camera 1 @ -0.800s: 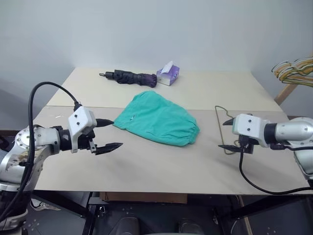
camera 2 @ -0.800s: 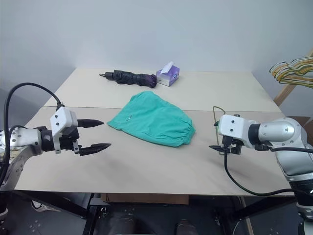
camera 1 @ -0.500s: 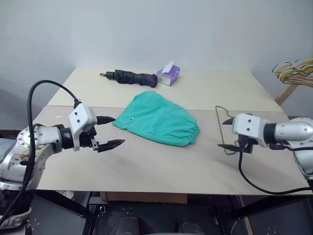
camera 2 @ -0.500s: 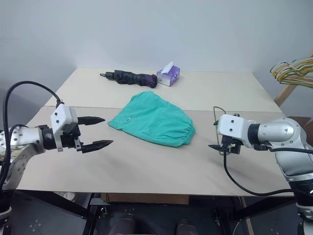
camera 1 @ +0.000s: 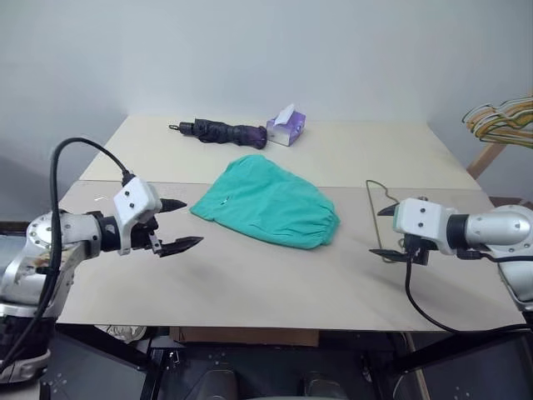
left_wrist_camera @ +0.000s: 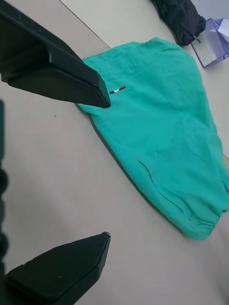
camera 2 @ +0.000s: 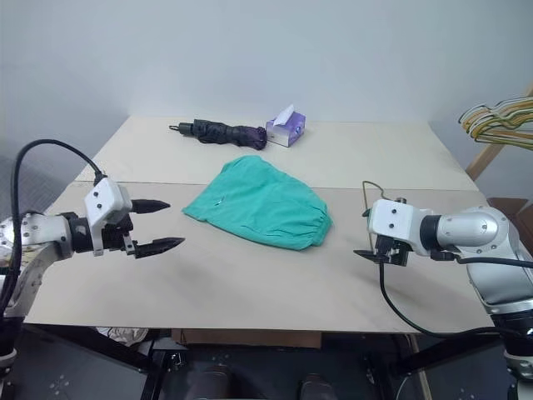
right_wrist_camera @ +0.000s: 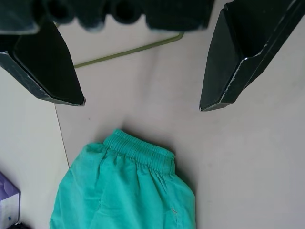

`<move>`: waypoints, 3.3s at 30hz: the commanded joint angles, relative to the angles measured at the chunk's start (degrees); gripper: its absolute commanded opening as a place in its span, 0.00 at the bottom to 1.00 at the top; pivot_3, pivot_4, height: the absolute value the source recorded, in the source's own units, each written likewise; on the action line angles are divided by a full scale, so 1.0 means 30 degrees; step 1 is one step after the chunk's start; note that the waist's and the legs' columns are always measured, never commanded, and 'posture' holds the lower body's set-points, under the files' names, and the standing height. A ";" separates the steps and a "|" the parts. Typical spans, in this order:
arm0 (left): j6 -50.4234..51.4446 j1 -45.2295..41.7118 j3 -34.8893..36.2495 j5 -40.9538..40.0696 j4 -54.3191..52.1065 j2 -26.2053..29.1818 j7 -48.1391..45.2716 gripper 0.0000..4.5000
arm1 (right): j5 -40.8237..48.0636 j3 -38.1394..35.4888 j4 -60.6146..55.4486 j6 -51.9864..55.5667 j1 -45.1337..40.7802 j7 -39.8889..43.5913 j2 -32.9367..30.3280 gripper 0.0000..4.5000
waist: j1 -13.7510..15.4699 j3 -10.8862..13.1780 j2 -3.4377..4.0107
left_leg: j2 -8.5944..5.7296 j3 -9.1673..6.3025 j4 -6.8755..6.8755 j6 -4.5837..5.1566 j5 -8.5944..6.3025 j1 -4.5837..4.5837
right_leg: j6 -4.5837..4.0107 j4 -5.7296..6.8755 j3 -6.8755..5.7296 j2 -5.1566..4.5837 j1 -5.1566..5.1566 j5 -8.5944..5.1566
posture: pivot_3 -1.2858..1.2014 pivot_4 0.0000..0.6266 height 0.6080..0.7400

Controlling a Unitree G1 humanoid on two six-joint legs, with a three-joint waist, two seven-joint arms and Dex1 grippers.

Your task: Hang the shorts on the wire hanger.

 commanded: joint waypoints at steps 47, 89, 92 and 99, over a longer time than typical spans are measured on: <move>-0.9268 -0.3640 -0.3714 0.7859 1.0722 -0.1056 -0.0678 1.00 | -1.0417 0.8656 0.5517 -0.5586 -0.3881 -0.7828 0.7410 0.01 | -0.1281 -0.0032 -0.0049 | 0.0000 -0.0003 0.0042 -0.0005 0.0003 0.0000 | 0.0000 0.0126 0.0004 0.0000 -0.0025 -0.0004 | 0.55 0.00 1.00; -1.3377 -0.8962 -0.6213 0.9848 1.8720 -0.2794 -0.6395 0.01 | -0.6570 0.5552 -0.0188 -0.5506 -0.0547 -0.3434 0.4896 0.00 | -0.2177 -0.0044 -0.0072 | -0.0002 -0.0009 0.0060 -0.0005 0.0003 0.0011 | 0.0002 0.0130 0.0008 0.0005 -0.0009 -0.0005 | 0.52 0.00 1.00; -1.2013 -0.6375 -0.5861 0.8505 1.3620 -0.0187 -0.9138 0.01 | -0.4911 0.5266 -0.2496 -0.5157 -0.0230 -0.1644 0.4063 0.00 | -0.2421 -0.0040 -0.0066 | 0.0015 -0.0009 0.0051 -0.0006 0.0001 -0.0014 | -0.0004 0.0137 0.0016 0.0010 -0.0040 -0.0012 | 0.52 0.00 1.00; -0.8212 -0.2975 -0.4915 0.6472 0.5469 0.3444 -1.0650 0.01 | 0.0556 0.4557 -0.4867 -0.2311 -0.1154 0.2701 0.2317 0.00 | -0.2030 -0.0037 -0.0075 | 0.0021 -0.0001 0.0054 -0.0006 0.0000 0.0087 | 0.0017 0.0147 0.0004 -0.0010 0.0051 -0.0035 | 0.54 0.00 1.00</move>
